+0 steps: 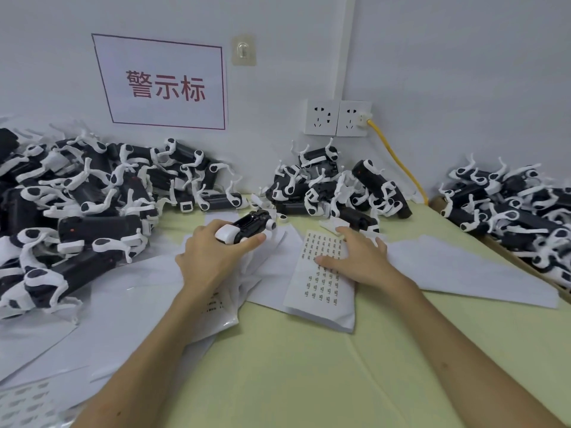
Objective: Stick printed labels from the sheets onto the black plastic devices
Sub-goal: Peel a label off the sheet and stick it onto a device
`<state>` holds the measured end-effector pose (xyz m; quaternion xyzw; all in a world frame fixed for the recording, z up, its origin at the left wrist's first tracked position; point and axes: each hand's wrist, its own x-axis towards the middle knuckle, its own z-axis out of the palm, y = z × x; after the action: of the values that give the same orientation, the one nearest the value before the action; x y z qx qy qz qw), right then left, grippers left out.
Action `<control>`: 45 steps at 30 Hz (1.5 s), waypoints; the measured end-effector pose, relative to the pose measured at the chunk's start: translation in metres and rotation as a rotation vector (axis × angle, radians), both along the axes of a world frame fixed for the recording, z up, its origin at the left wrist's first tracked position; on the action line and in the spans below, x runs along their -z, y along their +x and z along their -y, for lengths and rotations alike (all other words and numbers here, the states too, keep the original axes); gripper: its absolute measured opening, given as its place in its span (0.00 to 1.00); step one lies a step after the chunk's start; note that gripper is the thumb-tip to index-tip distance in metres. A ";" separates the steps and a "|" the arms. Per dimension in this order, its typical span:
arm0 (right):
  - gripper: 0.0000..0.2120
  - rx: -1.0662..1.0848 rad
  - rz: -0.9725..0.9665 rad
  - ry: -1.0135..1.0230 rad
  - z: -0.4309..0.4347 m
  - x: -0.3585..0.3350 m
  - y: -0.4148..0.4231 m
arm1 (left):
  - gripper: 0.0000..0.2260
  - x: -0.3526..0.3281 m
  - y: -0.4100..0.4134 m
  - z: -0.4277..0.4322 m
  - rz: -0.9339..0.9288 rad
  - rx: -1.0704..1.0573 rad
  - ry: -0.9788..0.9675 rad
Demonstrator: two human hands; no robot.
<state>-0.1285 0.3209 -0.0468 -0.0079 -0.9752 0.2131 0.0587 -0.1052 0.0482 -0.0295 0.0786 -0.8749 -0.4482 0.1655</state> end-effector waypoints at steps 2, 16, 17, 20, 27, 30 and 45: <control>0.42 0.019 -0.047 -0.059 -0.002 -0.004 0.002 | 0.37 -0.002 -0.001 0.001 0.024 0.008 0.014; 0.18 -0.096 -0.607 -0.926 0.001 -0.040 0.020 | 0.25 -0.005 0.033 -0.063 -0.067 0.436 0.043; 0.17 -0.106 -0.606 -0.932 0.001 -0.040 0.019 | 0.27 -0.002 0.034 -0.065 0.024 0.449 0.073; 0.16 -0.113 -0.617 -0.921 0.002 -0.039 0.019 | 0.22 -0.001 0.031 -0.061 0.283 0.535 0.432; 0.12 -0.057 -0.752 -0.750 0.003 -0.034 0.021 | 0.12 -0.003 0.030 -0.052 0.522 0.775 0.661; 0.11 -0.089 -0.897 -0.509 0.003 -0.035 0.024 | 0.10 0.000 0.028 -0.054 0.432 0.733 0.677; 0.11 -0.532 -0.280 -0.403 0.020 -0.044 0.041 | 0.09 0.008 0.030 -0.063 0.233 0.577 0.672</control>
<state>-0.0871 0.3007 -0.0031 0.2638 -0.8641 0.4079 0.1315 -0.0753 0.1116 -0.0378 -0.0690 -0.6799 -0.7231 -0.1000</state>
